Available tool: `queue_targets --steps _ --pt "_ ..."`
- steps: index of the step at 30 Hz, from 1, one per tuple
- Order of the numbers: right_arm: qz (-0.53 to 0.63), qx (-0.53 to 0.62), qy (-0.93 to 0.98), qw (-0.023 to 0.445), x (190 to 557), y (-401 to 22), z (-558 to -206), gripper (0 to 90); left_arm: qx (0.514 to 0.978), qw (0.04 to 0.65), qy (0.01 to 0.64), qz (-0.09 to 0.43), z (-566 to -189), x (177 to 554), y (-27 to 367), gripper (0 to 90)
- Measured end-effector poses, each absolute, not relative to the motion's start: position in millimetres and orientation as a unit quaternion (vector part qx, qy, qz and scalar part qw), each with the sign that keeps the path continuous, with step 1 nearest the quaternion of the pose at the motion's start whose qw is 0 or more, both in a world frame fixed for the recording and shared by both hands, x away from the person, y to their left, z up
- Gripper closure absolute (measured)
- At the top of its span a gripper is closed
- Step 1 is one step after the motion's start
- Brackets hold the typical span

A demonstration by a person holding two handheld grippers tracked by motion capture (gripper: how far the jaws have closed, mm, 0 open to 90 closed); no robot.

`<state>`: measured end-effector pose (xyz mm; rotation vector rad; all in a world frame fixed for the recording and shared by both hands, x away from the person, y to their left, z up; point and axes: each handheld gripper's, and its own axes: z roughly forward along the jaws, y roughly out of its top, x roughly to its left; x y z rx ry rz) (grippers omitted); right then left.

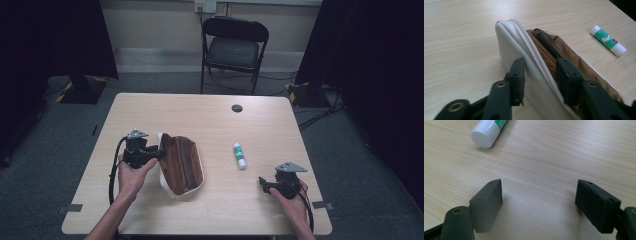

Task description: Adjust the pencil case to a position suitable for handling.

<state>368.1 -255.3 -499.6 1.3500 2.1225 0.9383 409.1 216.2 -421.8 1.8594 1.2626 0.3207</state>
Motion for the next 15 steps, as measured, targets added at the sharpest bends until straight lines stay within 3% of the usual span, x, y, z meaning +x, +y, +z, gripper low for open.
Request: queue_targets --steps 5,15 --pt "0.34 0.49 0.77 0.227 368 -255 -500 20.8 0.762 0.43 0.469 0.117 -420 408 215 72.7" --pt "0.34 0.49 0.77 0.227 369 -255 -500 20.8 0.825 0.46 0.326 0.028 -413 407 181 81.0"
